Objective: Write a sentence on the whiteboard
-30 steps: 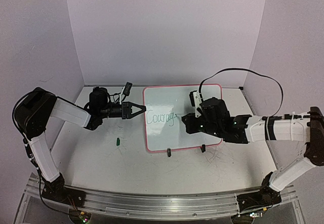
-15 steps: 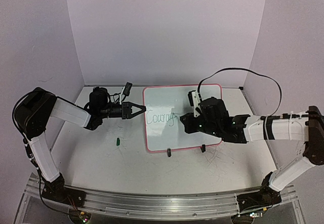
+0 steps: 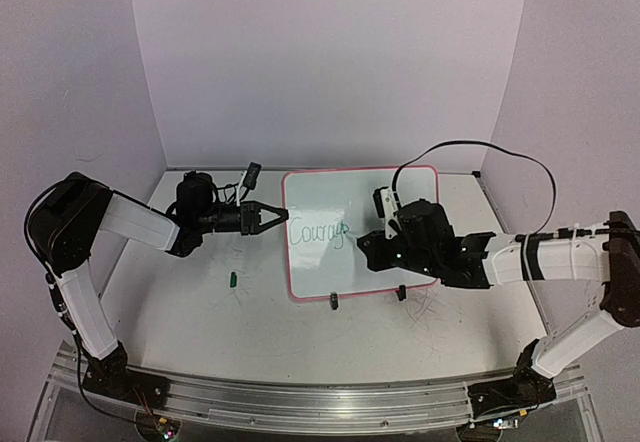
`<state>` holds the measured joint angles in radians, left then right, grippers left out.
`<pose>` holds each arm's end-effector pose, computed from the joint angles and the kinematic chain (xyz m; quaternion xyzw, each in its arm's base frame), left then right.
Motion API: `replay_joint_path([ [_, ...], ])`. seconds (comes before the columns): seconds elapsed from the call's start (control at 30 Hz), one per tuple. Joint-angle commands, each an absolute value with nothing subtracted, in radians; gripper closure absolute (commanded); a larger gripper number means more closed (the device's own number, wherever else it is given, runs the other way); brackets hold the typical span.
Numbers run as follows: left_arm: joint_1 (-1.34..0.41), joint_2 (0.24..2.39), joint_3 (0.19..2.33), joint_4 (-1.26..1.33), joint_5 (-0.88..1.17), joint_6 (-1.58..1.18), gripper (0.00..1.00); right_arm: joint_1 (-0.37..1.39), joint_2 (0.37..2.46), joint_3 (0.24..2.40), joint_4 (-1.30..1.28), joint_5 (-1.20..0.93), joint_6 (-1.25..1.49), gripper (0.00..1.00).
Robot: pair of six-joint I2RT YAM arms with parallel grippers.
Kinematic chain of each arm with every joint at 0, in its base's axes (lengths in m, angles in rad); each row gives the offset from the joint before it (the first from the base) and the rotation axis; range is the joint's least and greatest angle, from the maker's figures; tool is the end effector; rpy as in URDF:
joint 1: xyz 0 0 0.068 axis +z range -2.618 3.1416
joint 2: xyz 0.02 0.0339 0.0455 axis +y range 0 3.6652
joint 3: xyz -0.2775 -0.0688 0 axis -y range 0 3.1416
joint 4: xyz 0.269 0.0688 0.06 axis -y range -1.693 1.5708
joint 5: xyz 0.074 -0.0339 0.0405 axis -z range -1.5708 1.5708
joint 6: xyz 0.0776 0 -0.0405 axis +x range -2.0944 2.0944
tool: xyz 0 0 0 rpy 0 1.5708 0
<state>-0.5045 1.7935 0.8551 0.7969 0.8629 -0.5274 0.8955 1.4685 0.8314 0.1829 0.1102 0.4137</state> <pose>0.3321 -0.2507 0.1851 0.2662 0.6892 -0.5684 0.3620 0.2438 0.2908 0.2115 -0.1737 0.8294 0.2850 0.4480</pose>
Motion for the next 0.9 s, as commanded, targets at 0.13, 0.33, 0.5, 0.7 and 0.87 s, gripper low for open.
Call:
replay_joint_path([
  [0.13, -0.521, 1.755, 0.869, 0.823, 0.915, -0.532, 1.00, 0.883, 1.446, 0.800, 0.135, 0.172, 0.434, 1.00],
  [0.33, -0.522, 1.756, 0.869, 0.823, 0.915, -0.532, 1.00, 0.883, 1.431, 0.810, 0.124, 0.215, 0.432, 1.00],
  [0.5, -0.521, 1.756, 0.867, 0.823, 0.914, -0.531, 1.00, 0.884, 1.408, 0.828, 0.127, 0.180, 0.402, 1.00],
  [0.7, -0.522, 1.748, 0.861, 0.820, 0.909, -0.520, 1.00, 0.900, 1.121, 0.712, 0.144, 0.161, 0.251, 1.00],
  [0.87, -0.522, 1.759, 0.869, 0.818, 0.912, -0.523, 1.00, 0.853, 1.052, 0.688, 0.083, 0.179, 0.224, 1.00],
])
